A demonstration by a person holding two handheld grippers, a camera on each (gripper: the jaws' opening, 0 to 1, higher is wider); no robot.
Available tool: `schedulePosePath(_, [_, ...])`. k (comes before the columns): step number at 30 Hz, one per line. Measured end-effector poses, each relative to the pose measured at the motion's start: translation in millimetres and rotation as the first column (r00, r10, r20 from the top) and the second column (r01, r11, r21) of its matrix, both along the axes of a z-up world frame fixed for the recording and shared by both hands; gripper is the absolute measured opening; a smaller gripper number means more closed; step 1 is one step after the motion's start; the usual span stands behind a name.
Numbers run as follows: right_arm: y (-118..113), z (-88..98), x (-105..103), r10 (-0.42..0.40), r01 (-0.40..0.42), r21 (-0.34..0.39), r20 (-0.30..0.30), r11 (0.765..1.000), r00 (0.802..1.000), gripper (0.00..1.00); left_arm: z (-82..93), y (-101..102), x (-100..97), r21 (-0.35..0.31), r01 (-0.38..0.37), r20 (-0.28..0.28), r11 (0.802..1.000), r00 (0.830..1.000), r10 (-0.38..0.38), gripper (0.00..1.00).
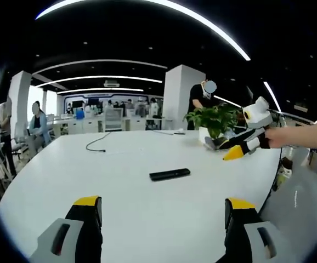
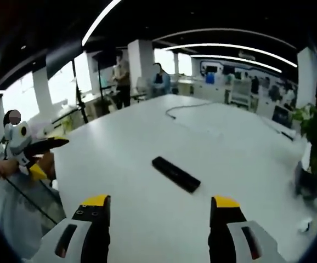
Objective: Press the specified remote control buttons in sequence, fully releasing each button before pressing the next.
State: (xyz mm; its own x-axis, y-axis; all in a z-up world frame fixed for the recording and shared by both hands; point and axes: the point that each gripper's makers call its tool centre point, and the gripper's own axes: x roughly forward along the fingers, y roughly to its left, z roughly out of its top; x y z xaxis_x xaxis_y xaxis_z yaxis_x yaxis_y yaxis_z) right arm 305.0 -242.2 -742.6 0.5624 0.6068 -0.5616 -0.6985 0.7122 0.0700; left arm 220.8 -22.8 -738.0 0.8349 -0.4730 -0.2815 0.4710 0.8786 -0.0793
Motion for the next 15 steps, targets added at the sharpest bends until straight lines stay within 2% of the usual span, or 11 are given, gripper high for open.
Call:
schedulePosePath(4, [-11.7,6.5,-1.9,-0.061,0.060,0.040,0.012,0.997,0.998,0.73,-0.6,-1.1,-0.2,0.000,0.007,-0.004,1.000,1.000,-0.007,0.96])
schedulePosePath(15, [-41.9,13.7,-19.9,-0.161,0.158,0.087,0.032,0.984,0.986,0.72,-3.9,-5.8,-1.4,0.009,0.031,-0.019,0.999,0.999,-0.031,0.96])
